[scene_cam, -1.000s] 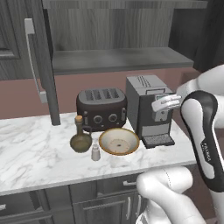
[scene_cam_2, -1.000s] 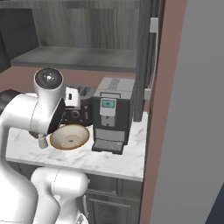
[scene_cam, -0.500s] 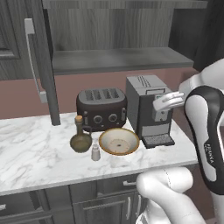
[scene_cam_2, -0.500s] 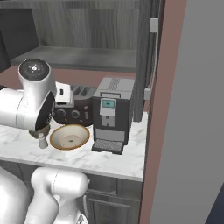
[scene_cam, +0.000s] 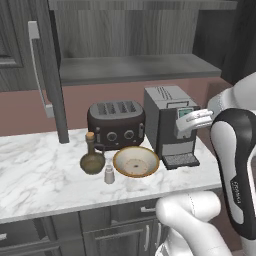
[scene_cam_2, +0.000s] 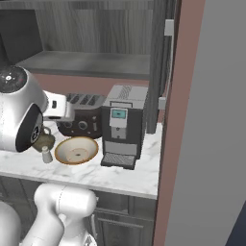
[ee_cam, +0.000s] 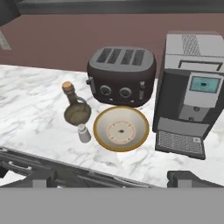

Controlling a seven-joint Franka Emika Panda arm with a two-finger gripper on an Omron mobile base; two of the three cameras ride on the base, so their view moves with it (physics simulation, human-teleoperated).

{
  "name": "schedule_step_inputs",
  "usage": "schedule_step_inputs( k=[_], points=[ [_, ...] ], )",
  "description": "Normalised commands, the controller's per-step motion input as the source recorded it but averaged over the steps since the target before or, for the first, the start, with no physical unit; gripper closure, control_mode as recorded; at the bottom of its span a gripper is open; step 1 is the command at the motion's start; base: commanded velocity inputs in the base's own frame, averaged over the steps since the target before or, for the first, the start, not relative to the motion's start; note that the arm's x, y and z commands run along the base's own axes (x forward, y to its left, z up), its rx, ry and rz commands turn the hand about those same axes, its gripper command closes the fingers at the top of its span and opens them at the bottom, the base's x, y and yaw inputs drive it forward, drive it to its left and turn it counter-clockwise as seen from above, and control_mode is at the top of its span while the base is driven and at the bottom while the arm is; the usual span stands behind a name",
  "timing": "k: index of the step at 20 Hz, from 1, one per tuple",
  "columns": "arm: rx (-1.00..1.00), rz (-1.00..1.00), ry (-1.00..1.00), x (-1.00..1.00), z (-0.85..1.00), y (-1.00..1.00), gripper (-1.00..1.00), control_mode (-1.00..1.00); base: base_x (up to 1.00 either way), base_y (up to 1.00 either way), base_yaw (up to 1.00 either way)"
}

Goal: Retrieve the bottle and the shaker from the cabinet and place them next to the mixing bowl on the counter. Then add garlic from the fridge to the mixing bowl.

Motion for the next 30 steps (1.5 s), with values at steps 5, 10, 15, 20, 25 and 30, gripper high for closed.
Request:
schedule_step_inputs(
  k=[5, 10, 15, 20, 25, 30],
  points=[
    [-0.01, 0.00, -0.01, -0.02, 0.03, 0.02, -1.00, -1.00, 0.00, 0.00, 0.00],
    [0.00, 0.00, 0.00, 0.00, 0.00, 0.00, -1.00, -1.00, 0.00, 0.00, 0.00],
    [0.00, 0.00, 0.00, 0.00, 0.00, 0.00, -1.00, -1.00, 0.00, 0.00, 0.00],
    [0.00, 0.00, 0.00, 0.00, 0.00, 0.00, -1.00, 1.00, -0.54, 0.15, 0.00],
    [0.00, 0.00, 0.00, 0.00, 0.00, 0.00, -1.00, 1.00, -1.00, 0.35, 0.00],
    [0.00, 0.00, 0.00, 0.00, 0.00, 0.00, -1.00, 1.00, -0.99, 0.42, 0.00]
  ],
)
